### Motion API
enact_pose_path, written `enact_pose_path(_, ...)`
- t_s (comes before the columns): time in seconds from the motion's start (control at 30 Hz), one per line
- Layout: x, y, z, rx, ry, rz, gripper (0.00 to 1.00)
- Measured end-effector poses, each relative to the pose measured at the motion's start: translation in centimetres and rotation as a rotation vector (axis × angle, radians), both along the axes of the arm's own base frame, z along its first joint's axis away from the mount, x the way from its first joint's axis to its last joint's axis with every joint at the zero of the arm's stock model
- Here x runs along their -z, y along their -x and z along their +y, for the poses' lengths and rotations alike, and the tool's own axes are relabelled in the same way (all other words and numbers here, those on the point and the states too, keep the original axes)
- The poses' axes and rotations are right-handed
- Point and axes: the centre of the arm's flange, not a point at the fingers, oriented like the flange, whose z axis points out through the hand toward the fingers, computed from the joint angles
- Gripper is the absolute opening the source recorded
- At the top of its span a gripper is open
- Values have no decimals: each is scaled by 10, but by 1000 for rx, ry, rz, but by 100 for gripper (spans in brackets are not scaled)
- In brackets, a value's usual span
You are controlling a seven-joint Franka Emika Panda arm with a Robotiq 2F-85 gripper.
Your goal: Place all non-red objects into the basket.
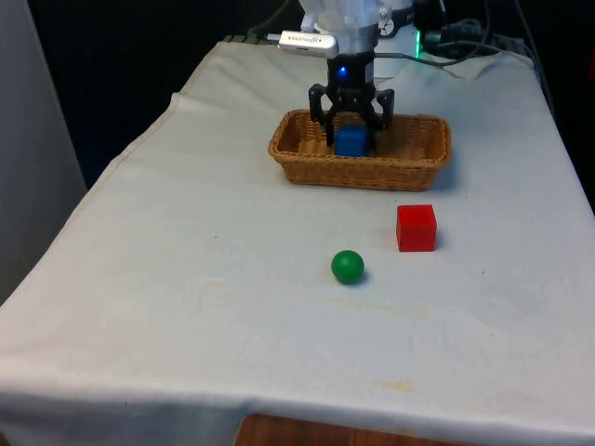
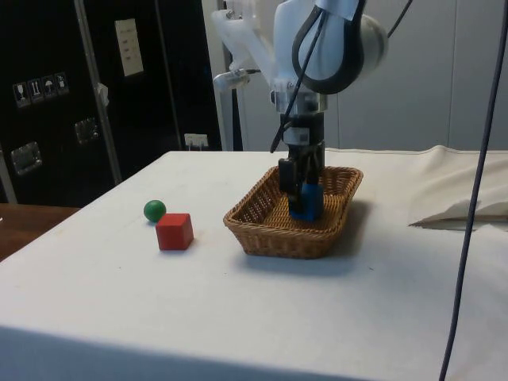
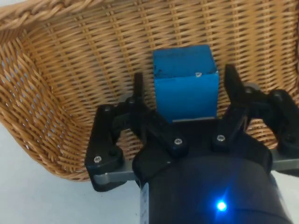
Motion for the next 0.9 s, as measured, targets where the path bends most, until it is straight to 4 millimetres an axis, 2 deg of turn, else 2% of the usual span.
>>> enact_pose_path(0.07,0,0,0,0,0,0,83)
enact_pose_path(0.1,0,0,0,0,0,0,83)
enact_pose_path(0.13,0,0,0,0,0,0,93)
enact_pose_path(0.17,0,0,0,0,0,0,99)
enact_pose_path(0.53,-3,-1,0,0,-1,-6,100)
enact_pose_path(0.9,-42,-4,1,-13,-30,-21,100)
